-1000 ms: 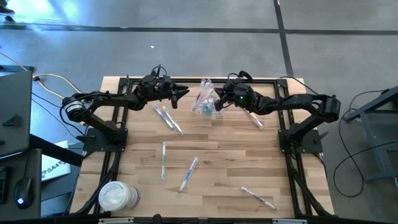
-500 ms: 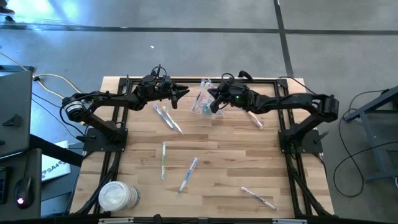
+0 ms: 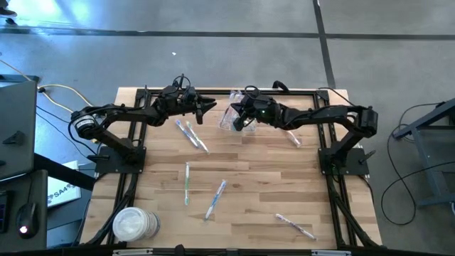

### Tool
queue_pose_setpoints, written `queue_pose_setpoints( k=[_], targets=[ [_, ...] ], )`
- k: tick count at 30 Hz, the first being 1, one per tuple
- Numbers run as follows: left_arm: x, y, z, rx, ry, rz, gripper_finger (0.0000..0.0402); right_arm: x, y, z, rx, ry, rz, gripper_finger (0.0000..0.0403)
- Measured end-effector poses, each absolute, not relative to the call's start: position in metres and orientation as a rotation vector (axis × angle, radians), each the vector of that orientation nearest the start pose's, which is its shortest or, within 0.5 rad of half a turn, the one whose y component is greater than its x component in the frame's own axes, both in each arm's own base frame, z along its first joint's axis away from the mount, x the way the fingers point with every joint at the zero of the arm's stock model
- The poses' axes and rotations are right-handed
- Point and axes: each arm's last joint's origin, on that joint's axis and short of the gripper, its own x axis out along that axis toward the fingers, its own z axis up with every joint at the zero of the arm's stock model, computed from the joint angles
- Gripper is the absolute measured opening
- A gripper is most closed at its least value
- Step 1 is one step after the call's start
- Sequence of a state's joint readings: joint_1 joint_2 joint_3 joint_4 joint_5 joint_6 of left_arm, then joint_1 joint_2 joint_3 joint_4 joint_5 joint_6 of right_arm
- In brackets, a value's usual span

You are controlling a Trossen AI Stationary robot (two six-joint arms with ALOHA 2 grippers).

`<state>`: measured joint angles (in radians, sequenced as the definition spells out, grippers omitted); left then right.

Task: Pick & Place toothbrushing station
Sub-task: Put the left orange toothbrush into the transparent organizer, then put the violet toothbrush into the transparent organizer

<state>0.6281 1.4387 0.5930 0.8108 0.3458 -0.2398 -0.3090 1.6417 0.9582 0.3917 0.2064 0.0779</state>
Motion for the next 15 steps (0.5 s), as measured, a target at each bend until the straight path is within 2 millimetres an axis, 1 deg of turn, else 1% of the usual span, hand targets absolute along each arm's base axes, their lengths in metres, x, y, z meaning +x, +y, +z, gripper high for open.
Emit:
queue_pose_setpoints(
  k=[5, 9, 12, 15],
  targets=[
    [0.238, 0.161, 0.217, -0.261, 0.009, 0.286, 0.0104, 0.344, -0.105, 0.240, 0.047, 0.257, -0.496, 0.0002],
    [0.238, 0.161, 0.216, -0.265, 0.017, 0.284, 0.0104, 0.341, -0.094, 0.252, -0.021, 0.246, -0.530, 0.0002],
    [0.237, 0.160, 0.220, -0.259, 0.007, 0.282, 0.0104, 0.333, -0.078, 0.268, -0.044, 0.241, -0.516, 0.0002],
    [0.234, 0.157, 0.229, -0.240, -0.021, 0.268, 0.0104, 0.322, -0.057, 0.287, -0.071, 0.225, -0.462, 0.0002]
  ],
)
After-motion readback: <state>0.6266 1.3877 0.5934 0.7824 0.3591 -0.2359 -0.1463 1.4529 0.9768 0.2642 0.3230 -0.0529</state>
